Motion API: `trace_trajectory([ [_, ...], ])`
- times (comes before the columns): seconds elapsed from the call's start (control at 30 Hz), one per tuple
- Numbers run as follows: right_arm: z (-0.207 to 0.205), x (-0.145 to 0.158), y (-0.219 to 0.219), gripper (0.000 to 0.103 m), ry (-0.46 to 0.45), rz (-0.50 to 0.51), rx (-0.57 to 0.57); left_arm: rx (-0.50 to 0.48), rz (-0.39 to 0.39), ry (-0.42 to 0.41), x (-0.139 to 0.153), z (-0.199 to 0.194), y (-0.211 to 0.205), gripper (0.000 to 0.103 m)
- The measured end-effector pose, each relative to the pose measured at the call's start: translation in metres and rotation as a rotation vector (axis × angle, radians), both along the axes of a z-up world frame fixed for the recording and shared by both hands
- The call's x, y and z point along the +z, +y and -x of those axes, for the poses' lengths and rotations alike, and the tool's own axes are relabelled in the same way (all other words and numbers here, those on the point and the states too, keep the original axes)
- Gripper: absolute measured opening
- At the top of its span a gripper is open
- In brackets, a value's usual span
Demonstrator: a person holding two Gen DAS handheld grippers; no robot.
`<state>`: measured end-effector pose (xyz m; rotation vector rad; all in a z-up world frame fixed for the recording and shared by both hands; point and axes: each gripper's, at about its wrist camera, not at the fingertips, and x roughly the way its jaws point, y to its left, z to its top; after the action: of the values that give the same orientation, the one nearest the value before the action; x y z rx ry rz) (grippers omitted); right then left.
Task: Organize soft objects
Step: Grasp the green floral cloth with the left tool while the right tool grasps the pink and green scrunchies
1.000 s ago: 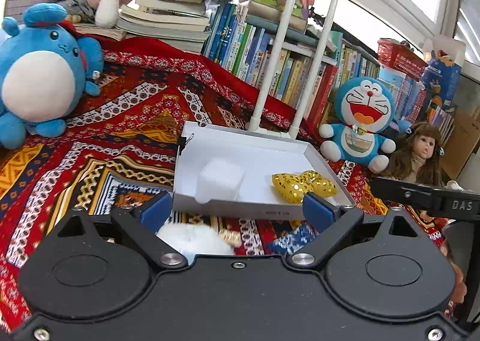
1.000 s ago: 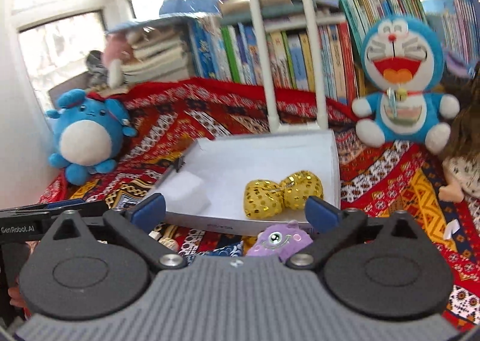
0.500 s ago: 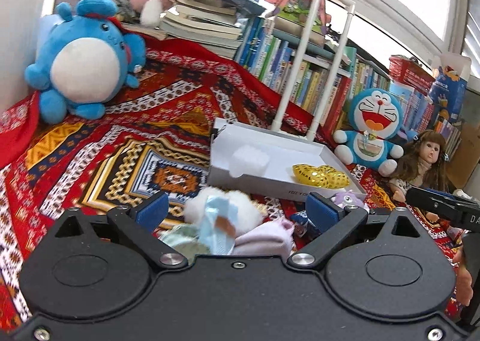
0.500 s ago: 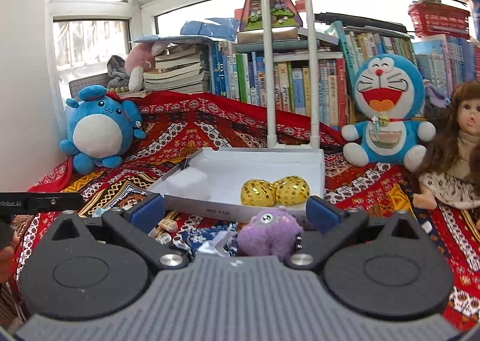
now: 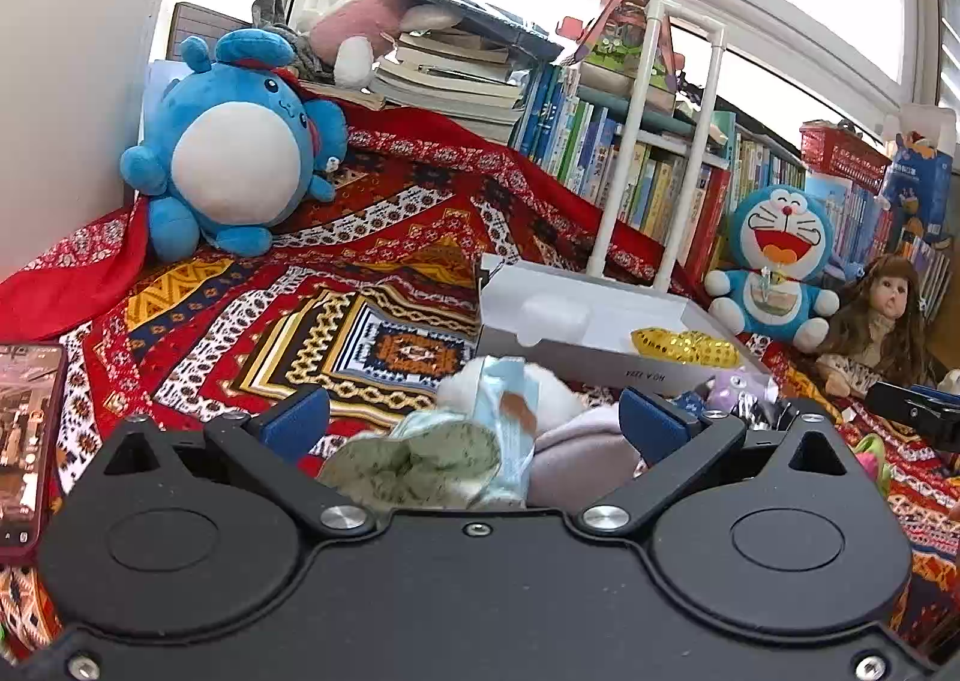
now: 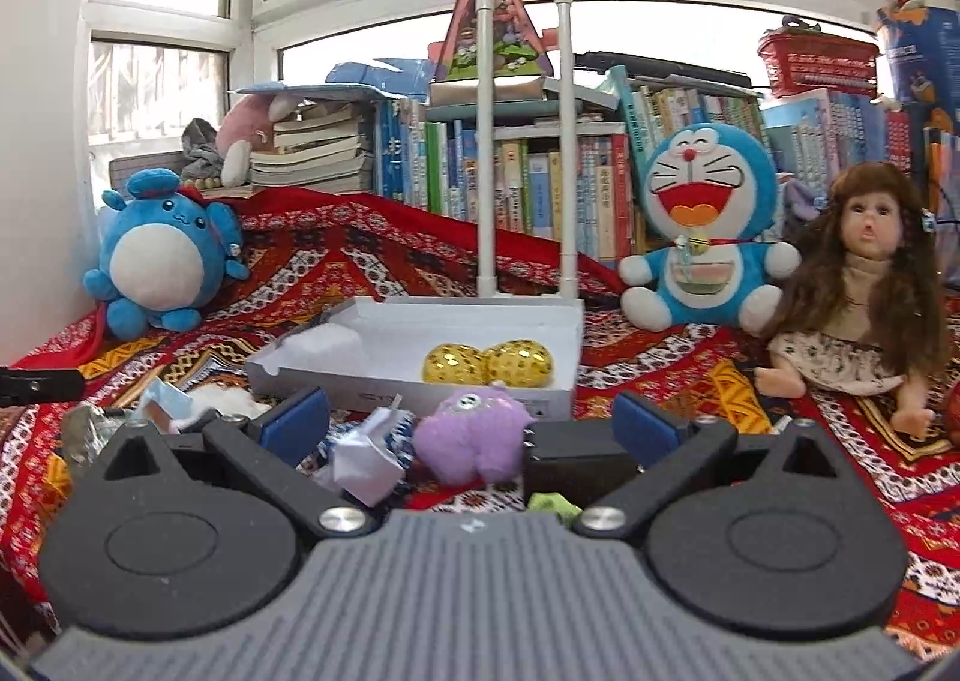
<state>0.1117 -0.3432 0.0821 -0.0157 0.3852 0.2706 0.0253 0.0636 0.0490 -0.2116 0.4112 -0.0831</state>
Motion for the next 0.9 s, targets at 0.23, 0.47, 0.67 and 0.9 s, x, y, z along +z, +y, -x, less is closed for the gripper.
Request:
trace_trajectory([
  [0.23,0.004,-0.013,-0.012,0.103,0.028,-0.021,-0.054,0.007,0.022,0.036,-0.014,0.004,0.004,0.103],
  [0.47,0.011,-0.022,-0.020,0.103,0.005,-0.030,-0.094,0.026,0.014,0.042,-0.022,0.007,0.007,0.103],
  [0.67,0.017,-0.031,-0.019,0.103,-0.020,0.012,-0.127,0.031,0.005,0.044,-0.025,0.009,0.011,0.103],
  [0.9,0.014,-0.035,-0.020,0.103,0.031,0.022,-0.129,0.035,-0.001,0.047,-0.027,0.010,0.013,0.103],
])
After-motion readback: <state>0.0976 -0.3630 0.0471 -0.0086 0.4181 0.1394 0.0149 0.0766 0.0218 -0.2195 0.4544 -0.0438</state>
